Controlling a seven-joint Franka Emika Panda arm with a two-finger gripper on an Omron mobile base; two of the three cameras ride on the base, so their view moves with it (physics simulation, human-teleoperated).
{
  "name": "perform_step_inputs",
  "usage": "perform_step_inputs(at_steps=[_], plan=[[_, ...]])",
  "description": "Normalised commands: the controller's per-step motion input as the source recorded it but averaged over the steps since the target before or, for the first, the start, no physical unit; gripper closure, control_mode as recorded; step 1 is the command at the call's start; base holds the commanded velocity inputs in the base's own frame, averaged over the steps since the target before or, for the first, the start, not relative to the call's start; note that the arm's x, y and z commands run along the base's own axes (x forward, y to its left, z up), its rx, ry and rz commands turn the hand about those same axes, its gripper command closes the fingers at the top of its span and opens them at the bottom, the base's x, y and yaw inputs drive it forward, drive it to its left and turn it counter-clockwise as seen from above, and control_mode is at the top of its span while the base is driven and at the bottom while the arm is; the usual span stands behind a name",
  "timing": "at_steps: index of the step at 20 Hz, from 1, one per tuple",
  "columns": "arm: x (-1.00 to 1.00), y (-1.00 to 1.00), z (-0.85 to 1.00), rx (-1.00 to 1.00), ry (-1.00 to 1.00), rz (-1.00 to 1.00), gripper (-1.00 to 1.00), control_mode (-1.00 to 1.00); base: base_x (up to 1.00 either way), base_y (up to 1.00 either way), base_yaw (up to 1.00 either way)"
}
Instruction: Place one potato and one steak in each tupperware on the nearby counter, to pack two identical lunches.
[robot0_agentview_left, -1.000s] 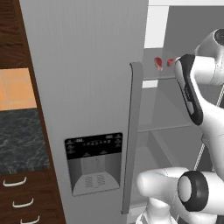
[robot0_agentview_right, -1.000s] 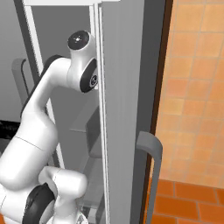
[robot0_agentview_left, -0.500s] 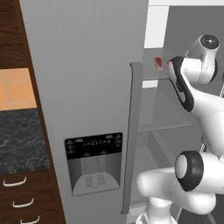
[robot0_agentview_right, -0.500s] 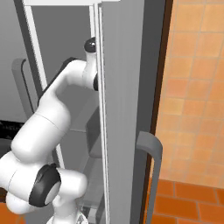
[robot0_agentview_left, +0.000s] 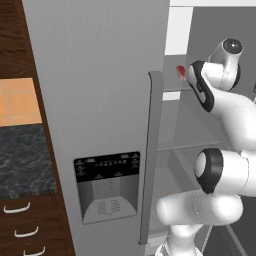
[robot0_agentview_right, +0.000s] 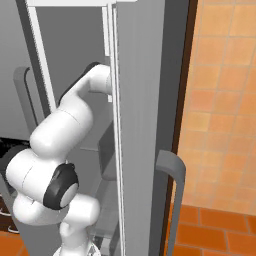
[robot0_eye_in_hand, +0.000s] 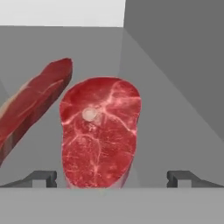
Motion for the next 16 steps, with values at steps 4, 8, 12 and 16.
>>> perform_step_inputs(at_steps=[4, 8, 12, 16], plan=[[0.56, -0.03, -0.02, 0.00, 0.03, 0.00, -1.00, -1.00, 0.00, 0.00, 0.00], [0.46, 0.00, -0.08, 0.00, 0.02, 0.00, -1.00, -1.00, 0.00, 0.00, 0.00], [0.44, 0.00, -0.39, 0.00, 0.05, 0.00, 1.00, -1.00, 0.00, 0.00, 0.00], [0.15, 0.00, -0.54, 0.00, -0.01, 0.00, 1.00, -1.00, 0.00, 0.00, 0.00]])
